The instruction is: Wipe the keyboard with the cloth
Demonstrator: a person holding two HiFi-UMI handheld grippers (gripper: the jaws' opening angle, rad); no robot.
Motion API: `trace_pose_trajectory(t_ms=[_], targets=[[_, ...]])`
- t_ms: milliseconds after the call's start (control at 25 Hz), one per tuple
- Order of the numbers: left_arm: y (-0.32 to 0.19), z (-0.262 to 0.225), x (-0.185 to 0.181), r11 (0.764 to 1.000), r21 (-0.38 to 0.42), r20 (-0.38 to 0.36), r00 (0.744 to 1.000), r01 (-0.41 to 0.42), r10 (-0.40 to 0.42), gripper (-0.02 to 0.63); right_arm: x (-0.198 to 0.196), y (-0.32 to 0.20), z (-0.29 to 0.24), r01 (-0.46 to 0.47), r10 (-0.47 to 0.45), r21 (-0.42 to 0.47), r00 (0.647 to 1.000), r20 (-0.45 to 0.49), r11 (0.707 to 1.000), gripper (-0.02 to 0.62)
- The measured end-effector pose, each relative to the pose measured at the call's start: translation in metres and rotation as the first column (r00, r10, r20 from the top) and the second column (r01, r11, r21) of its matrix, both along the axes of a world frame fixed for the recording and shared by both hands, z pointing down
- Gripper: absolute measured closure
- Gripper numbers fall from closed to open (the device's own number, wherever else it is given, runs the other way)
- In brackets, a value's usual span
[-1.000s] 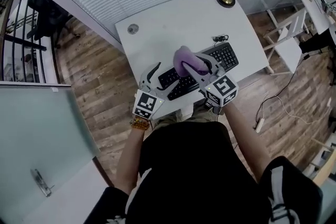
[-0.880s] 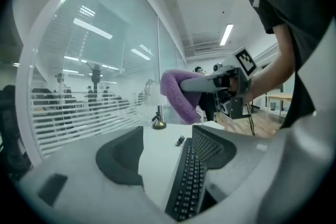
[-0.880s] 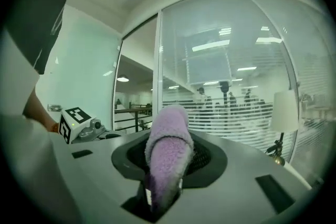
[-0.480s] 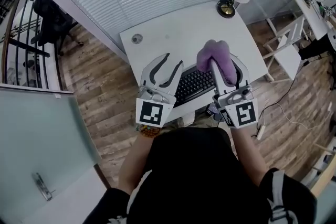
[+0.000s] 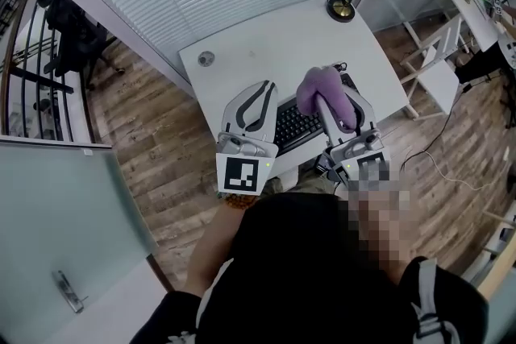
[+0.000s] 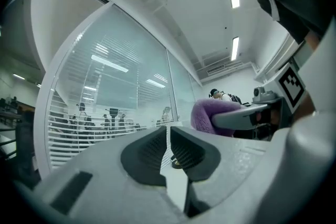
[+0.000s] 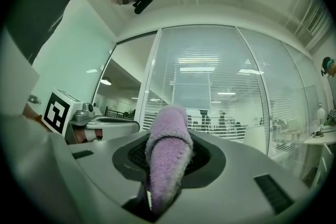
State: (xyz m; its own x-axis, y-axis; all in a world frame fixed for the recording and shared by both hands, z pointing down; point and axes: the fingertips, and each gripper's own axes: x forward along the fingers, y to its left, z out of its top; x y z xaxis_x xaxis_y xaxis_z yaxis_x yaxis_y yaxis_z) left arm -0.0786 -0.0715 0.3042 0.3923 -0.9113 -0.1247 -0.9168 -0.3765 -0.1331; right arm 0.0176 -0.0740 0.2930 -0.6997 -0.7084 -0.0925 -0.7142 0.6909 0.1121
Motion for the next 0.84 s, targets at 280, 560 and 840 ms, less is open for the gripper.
trace_pose_trajectory(t_ms=[280,560,840], targets=[[0.004,0.005,0.002,1.000,-0.021,-0.016,1.000,-0.021,0.021,0.571,0.004,0.000,0.001,-0.011,0.011,-0.005,1.000,0.009,1.000,0.485],[0.007,0.008,0.001,0.999,-0.038,-0.018,0.999,-0.029,0.029,0.571,0.011,-0.003,0.003,-0.014,0.014,-0.008,1.000,0.010,1.000,0.485],[0.011,0.015,0.003,0.996,-0.061,-0.025,0.998,-0.060,0.059,0.571,0.008,0.003,0.006,0.013,-0.013,-0.003,1.000,-0.013,1.000,0.486]])
